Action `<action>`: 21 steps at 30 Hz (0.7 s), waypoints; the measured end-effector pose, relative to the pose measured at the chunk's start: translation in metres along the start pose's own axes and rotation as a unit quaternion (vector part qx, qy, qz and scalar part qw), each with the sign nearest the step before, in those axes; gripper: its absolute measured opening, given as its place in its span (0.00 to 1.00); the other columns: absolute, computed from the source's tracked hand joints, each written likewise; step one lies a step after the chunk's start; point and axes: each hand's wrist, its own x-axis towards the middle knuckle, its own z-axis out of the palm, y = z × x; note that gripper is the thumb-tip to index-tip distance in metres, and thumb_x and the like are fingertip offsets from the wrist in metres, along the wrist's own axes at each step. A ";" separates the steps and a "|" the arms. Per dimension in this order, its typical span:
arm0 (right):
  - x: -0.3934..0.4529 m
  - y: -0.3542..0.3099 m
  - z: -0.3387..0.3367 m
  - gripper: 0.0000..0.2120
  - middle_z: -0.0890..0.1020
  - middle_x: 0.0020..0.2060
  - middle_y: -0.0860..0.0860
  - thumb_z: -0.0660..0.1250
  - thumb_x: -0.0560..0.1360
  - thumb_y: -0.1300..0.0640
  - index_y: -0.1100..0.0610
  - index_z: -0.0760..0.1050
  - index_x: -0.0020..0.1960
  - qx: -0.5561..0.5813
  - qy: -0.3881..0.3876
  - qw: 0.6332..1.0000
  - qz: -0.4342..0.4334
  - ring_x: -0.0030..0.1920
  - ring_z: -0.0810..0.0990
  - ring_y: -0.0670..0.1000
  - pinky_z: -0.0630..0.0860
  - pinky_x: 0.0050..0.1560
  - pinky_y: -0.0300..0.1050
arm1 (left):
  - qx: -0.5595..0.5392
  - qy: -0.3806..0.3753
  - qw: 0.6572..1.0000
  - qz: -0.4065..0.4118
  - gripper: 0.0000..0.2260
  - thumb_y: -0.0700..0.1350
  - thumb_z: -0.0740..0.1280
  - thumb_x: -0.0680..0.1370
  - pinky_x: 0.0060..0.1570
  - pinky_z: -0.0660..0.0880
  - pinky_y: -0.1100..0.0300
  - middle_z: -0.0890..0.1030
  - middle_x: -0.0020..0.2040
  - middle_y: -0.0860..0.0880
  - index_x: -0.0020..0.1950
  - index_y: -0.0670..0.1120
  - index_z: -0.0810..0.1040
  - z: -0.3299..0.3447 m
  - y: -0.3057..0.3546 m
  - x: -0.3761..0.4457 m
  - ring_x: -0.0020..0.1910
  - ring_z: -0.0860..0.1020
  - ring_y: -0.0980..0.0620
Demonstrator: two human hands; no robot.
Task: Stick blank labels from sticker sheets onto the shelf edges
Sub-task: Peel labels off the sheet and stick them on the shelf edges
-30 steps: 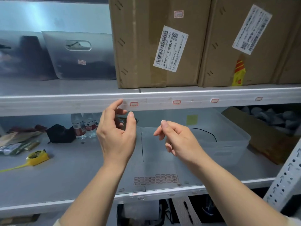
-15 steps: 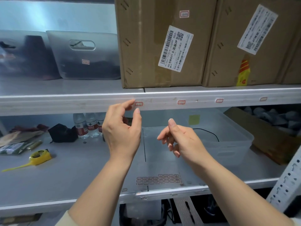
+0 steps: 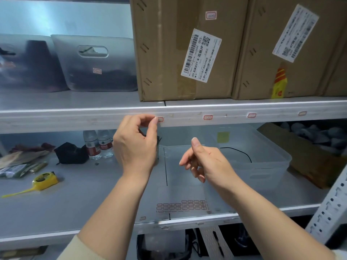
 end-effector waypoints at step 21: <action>0.000 0.005 0.001 0.26 0.78 0.27 0.49 0.58 0.74 0.37 0.56 0.83 0.35 0.003 -0.044 0.999 0.003 0.23 0.72 0.43 0.66 0.24 0.31 | 0.165 -0.007 0.977 0.137 0.08 0.48 0.67 0.83 0.35 0.63 0.58 0.79 0.44 0.49 0.48 0.46 0.79 -0.001 -0.008 -0.003 0.42 0.74 0.49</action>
